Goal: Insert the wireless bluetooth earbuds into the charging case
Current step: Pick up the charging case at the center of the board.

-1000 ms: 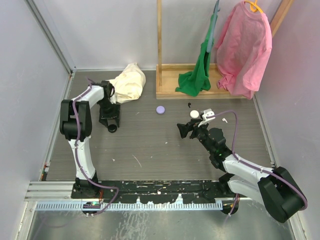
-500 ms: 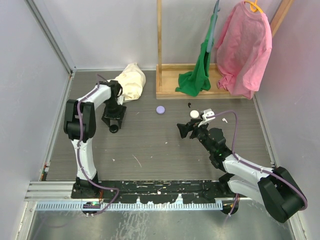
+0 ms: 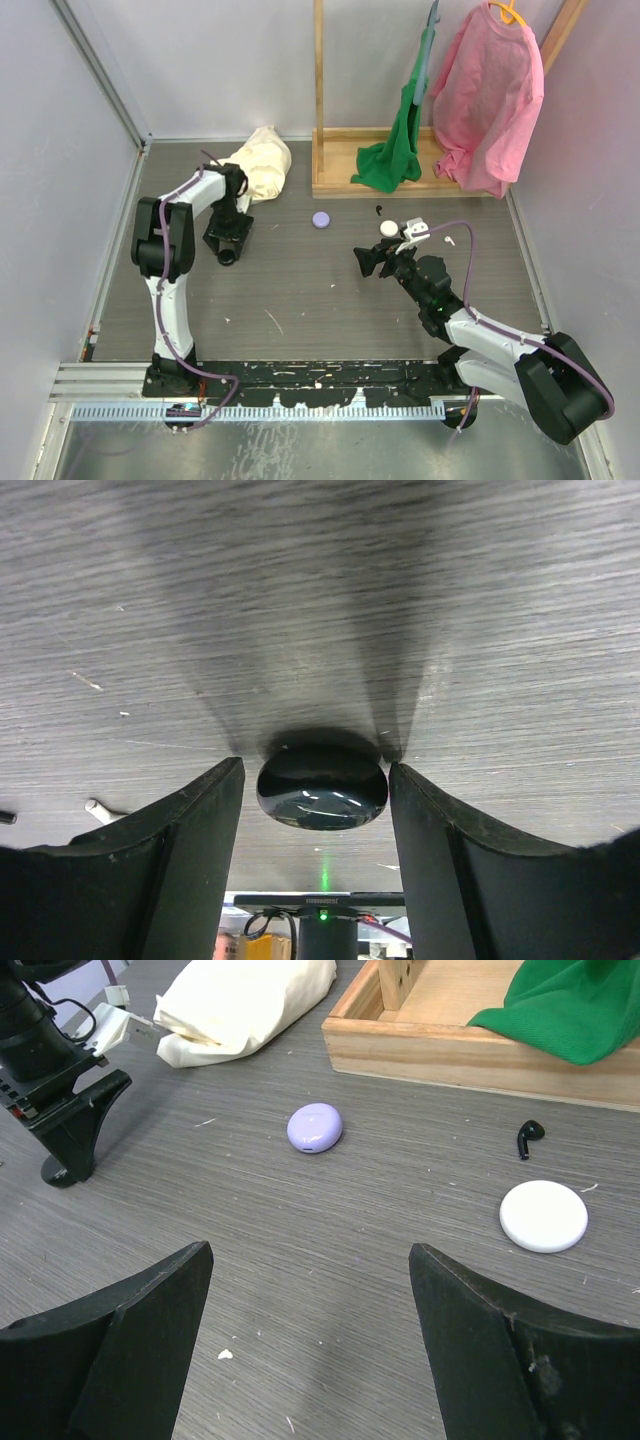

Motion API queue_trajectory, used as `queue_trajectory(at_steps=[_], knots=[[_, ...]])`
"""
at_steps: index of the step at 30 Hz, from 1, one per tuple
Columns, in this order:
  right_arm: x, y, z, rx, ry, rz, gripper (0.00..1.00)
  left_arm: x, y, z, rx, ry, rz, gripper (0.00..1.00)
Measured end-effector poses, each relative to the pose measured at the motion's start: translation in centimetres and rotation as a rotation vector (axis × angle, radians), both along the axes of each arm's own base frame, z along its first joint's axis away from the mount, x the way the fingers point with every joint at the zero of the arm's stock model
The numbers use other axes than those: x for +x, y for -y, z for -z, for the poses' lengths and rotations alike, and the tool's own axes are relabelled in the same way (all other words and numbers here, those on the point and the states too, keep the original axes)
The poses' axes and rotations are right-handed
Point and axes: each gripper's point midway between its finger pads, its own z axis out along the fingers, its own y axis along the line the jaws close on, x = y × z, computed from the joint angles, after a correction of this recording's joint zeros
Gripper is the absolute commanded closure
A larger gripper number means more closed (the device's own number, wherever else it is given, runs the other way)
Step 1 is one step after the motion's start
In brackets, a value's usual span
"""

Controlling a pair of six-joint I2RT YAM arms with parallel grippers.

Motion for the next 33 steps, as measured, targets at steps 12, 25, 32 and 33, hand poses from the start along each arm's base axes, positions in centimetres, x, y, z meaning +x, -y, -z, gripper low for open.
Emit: queue_trajectory(at_steps=[12, 25, 32, 33], knots=[[0.0, 0.0, 0.0, 0.000, 0.000, -0.001, 0.15, -0.1, 0.3, 0.2, 0.002, -0.008, 0.036, 0.53], [-0.3, -0.5, 0.0, 0.006, -0.002, -0.033, 0.15, -0.9, 3.4, -0.7, -0.164, 0.090, -0.114, 0.58], [-0.5, -0.9, -0.3, 0.012, 0.008, -0.059, 0.16, -0.8, 5.8, -3.7, -0.325, 0.244, -0.230, 0.57], [-0.6, -1.0, -0.4, 0.013, 0.009, -0.063, 0.16, -0.8, 6.1, -4.1, -0.344, 0.264, -0.239, 0.58]])
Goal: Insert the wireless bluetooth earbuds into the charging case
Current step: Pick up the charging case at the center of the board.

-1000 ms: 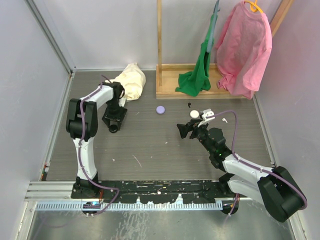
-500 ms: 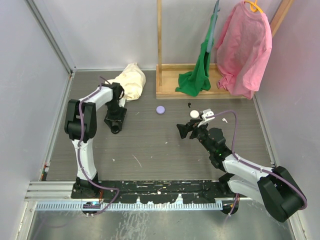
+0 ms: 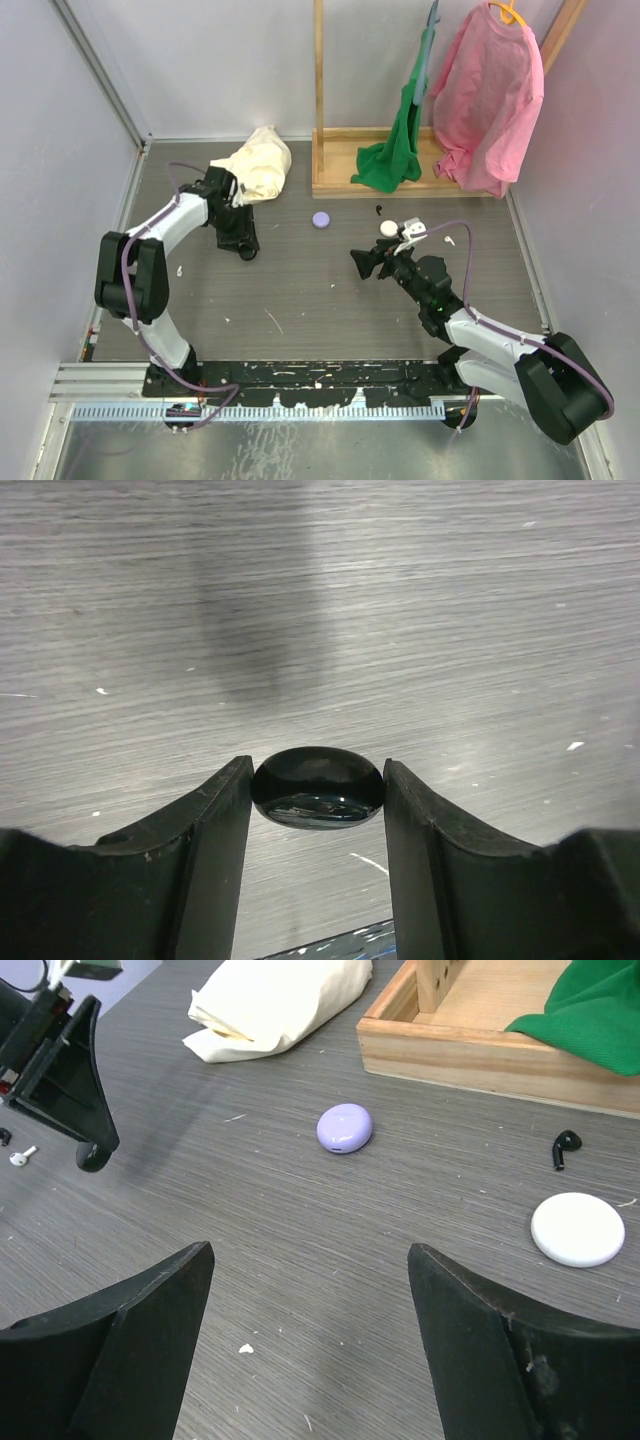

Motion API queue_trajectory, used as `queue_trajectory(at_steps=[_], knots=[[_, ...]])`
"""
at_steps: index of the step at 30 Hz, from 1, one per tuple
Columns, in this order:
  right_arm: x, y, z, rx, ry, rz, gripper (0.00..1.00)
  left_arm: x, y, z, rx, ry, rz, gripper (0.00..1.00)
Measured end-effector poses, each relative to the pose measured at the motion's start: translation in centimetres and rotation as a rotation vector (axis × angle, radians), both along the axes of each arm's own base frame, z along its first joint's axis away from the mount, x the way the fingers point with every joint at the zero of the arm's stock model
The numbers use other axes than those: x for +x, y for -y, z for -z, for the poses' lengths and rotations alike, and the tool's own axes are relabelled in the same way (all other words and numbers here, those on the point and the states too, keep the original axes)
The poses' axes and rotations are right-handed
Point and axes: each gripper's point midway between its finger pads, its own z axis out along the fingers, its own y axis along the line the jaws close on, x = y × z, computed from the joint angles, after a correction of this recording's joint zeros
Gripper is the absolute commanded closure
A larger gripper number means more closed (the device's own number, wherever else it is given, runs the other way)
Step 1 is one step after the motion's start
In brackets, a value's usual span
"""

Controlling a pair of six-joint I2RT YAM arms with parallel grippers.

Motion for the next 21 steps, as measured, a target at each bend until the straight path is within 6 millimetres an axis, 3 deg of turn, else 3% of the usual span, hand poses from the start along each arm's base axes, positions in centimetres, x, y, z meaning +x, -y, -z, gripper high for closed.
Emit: queue_trajectory(at_steps=[9, 21], knots=[[-0.8, -0.9, -0.6, -0.006, 0.028, -0.064, 0.19, -0.4, 4.2, -2.9, -0.153, 0.185, -0.045, 0.58], [-3.1, -4.7, -0.8, 0.013, 0.049, -0.196, 0.22, -1.5, 9.4, -5.7, -0.286, 0.368, 0.003, 0.57]])
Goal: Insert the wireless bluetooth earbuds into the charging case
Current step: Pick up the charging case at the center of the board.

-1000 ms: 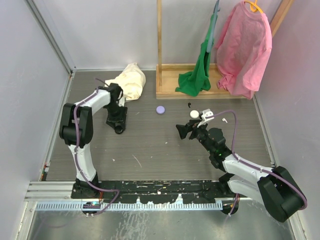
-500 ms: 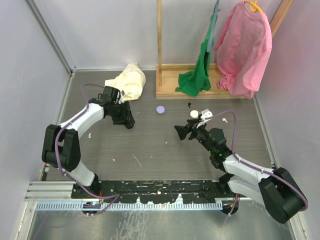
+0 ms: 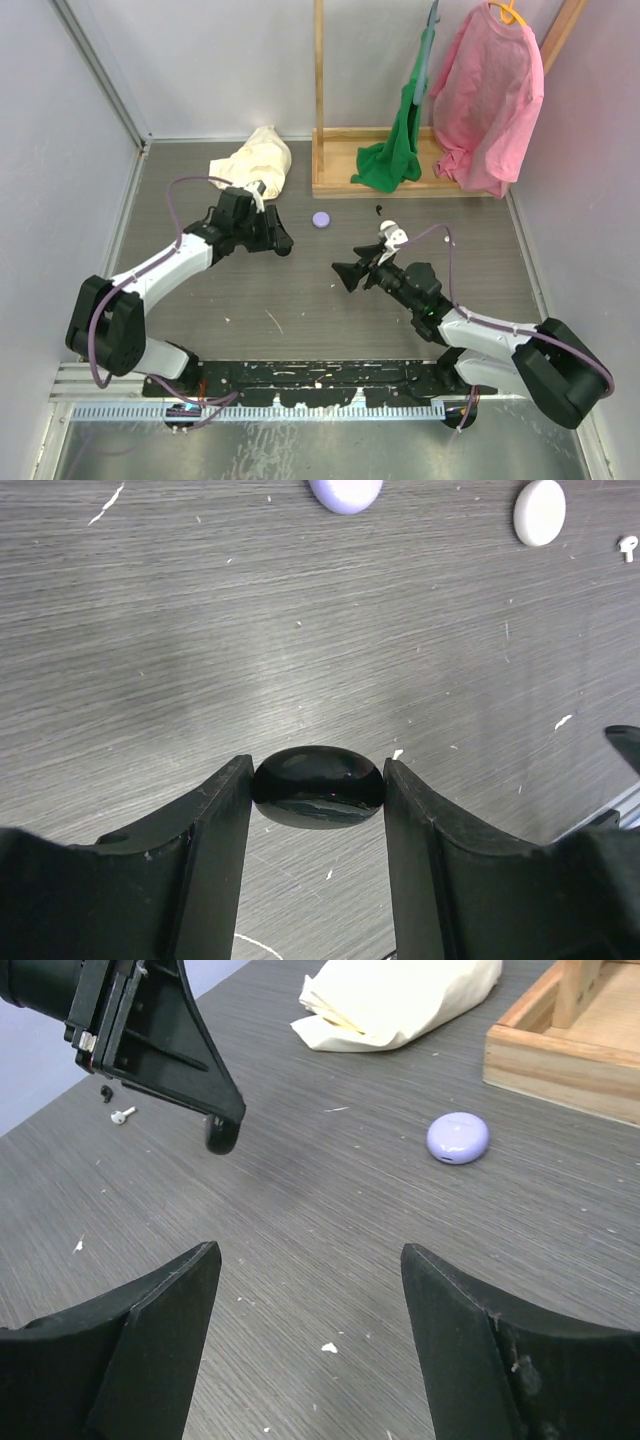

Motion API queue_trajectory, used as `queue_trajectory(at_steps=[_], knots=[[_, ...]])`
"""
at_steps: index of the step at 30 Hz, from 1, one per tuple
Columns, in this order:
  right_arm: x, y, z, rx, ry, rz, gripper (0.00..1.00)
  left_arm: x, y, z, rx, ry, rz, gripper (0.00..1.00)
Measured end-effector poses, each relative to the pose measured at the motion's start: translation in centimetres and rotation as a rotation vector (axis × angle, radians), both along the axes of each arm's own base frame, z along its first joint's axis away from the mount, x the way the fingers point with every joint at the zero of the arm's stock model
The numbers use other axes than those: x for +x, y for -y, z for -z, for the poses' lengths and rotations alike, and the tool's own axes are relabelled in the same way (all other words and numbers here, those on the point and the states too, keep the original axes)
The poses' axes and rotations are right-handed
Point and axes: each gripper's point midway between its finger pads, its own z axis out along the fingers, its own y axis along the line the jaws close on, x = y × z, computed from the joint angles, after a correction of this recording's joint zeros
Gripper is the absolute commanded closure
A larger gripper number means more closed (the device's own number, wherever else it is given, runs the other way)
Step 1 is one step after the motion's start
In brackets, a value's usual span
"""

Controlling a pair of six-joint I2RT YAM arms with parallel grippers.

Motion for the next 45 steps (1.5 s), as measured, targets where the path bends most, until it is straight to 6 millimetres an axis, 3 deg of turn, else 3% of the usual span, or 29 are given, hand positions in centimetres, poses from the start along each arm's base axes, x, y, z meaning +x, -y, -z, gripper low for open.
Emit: queue_trajectory(at_steps=[8, 14, 20, 33, 45], knots=[[-0.8, -3.5, 0.9, 0.005, 0.002, -0.068, 0.25, -1.0, 1.0, -1.5, -0.053, 0.116, -0.041, 0.57], [-0.5, -5.8, 1.3, 0.028, 0.025, -0.086, 0.28, -1.2, 1.3, -4.3, -0.122, 0.217, -0.090, 0.57], [0.2, -8.1, 0.1, 0.086, 0.084, -0.106, 0.34, -2.1, 1.9, -5.2, -0.169, 0.249, -0.112, 0.58], [1.1, -10.1, -0.1, 0.098, 0.178, -0.129, 0.41, -3.7, 3.0, -8.0, -0.234, 0.304, -0.093, 0.58], [0.7, -11.3, -1.5, 0.095, 0.249, -0.188, 0.48, -4.6, 3.8, -8.1, -0.232, 0.308, -0.067, 0.58]])
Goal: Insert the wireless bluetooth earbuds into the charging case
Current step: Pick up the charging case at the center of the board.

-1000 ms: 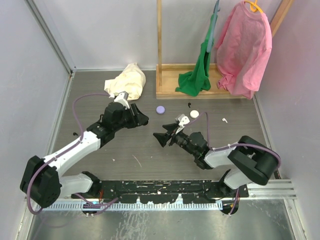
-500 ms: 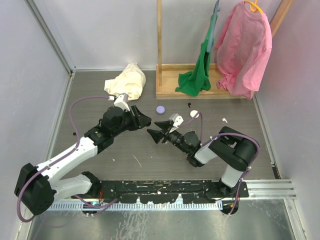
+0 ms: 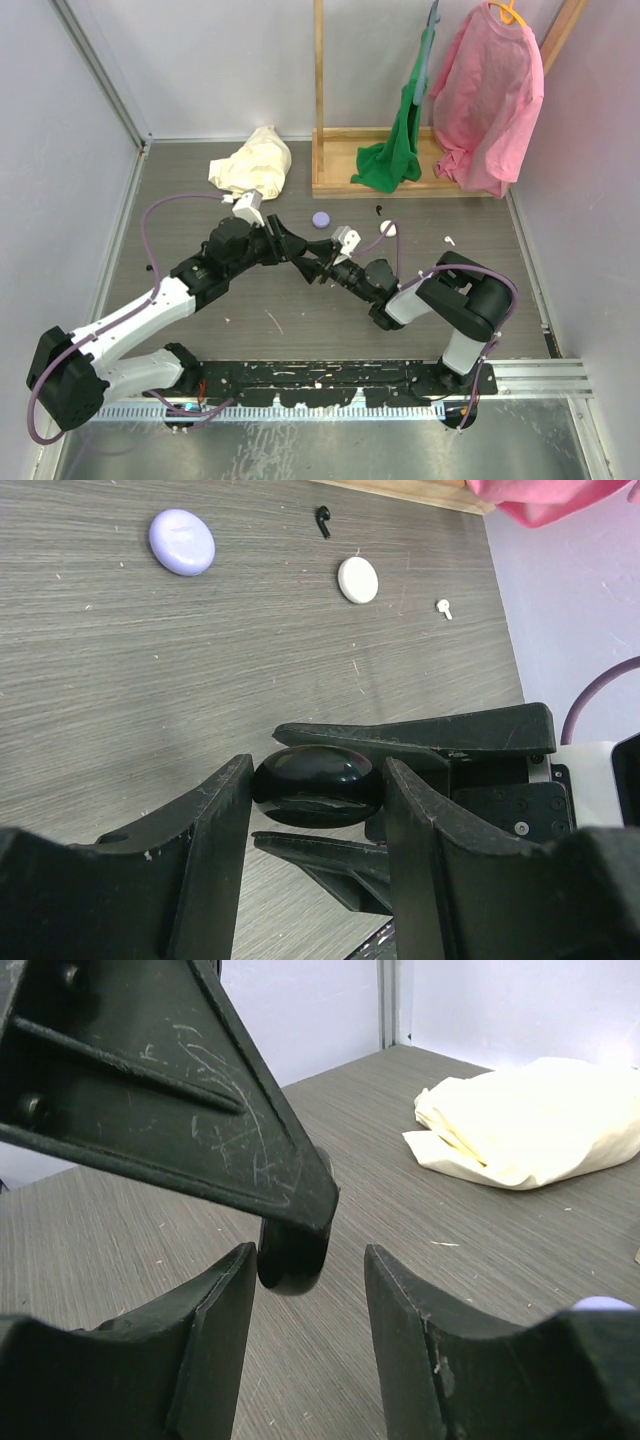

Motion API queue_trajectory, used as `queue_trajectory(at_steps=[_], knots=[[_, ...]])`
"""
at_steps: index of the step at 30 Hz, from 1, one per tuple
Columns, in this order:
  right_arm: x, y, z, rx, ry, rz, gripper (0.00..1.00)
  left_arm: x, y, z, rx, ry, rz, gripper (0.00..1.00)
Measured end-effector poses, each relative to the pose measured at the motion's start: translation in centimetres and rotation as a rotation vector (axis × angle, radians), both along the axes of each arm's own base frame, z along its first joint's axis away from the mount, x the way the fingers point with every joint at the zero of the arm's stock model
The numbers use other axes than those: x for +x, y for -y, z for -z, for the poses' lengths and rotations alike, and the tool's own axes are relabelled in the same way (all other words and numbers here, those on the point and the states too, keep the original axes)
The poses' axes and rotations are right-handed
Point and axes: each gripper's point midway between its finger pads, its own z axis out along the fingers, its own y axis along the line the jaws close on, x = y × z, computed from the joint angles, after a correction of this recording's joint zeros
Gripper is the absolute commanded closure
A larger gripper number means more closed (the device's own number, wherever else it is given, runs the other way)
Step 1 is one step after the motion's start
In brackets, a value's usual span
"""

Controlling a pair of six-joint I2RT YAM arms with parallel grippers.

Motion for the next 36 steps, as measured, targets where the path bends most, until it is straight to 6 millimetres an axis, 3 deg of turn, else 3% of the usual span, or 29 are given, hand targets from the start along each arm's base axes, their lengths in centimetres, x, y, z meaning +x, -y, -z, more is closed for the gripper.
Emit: queue_trajectory(at_steps=[18, 27, 32, 36], knots=[[-0.4, -0.4, -0.3, -0.025, 0.051, -0.032, 0.62, -1.0, 0.6, 0.6, 0.088, 0.045, 0.013, 0.58], [-0.8, -0.6, -0.5, -0.027, 0.065, -0.051, 0.83, -1.2, 0.6, 0.3, 0.123, 0.070, 0.020, 0.57], [-1.0, -0.6, -1.1, -0.019, 0.079, -0.060, 0.97, -1.5, 0.3, -0.3, 0.141, 0.088, 0.029, 0.46], [-1.6, -0.6, -2.3, -0.002, 0.106, -0.082, 0.99, -1.9, 0.2, -1.5, 0.150, 0.125, 0.051, 0.38]])
